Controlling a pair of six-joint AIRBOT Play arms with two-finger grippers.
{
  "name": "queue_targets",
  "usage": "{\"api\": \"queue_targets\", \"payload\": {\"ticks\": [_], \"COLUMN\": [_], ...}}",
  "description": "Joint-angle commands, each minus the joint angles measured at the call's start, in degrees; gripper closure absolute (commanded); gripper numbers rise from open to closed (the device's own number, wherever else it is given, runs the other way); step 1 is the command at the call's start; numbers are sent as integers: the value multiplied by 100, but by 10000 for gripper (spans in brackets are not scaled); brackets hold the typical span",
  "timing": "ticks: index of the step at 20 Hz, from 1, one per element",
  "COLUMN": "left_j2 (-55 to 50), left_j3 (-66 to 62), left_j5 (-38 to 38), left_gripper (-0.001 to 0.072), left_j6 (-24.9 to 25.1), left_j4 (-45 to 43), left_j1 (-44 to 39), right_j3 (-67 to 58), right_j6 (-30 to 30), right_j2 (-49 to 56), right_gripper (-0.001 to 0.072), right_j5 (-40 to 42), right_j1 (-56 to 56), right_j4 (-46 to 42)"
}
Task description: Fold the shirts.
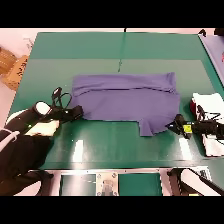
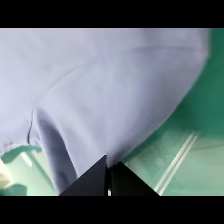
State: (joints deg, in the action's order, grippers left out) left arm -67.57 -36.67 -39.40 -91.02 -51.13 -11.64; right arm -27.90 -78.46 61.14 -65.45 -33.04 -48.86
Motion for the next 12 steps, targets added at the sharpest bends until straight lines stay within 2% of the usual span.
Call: {"api": "queue_targets", "payload": {"ticks": [1, 5, 9, 12], "left_j2": [179, 179, 166, -170], "left_j3": [-83, -356, -992, -1670], "left_j5": [-859, -1545, -1596, -1598], "left_gripper": [689, 689, 689, 690], "left_j6": [-57, -48, -42, -39], "left_j4": [-621, -1113, -1189, -1338], "left_j1": [140, 140, 140, 140], "right_j3": [-59, -258, -870, -1633], "right_j6": [-476, -693, -638, -643], "right_j2": [-315, -402, -411, -68], "right_gripper": [688, 689, 687, 688], "right_j5": [-422, -741, -863, -699], "right_j1": [-31, -28, -9, 374], "right_j4": [-455, -702, 321, 546]}}
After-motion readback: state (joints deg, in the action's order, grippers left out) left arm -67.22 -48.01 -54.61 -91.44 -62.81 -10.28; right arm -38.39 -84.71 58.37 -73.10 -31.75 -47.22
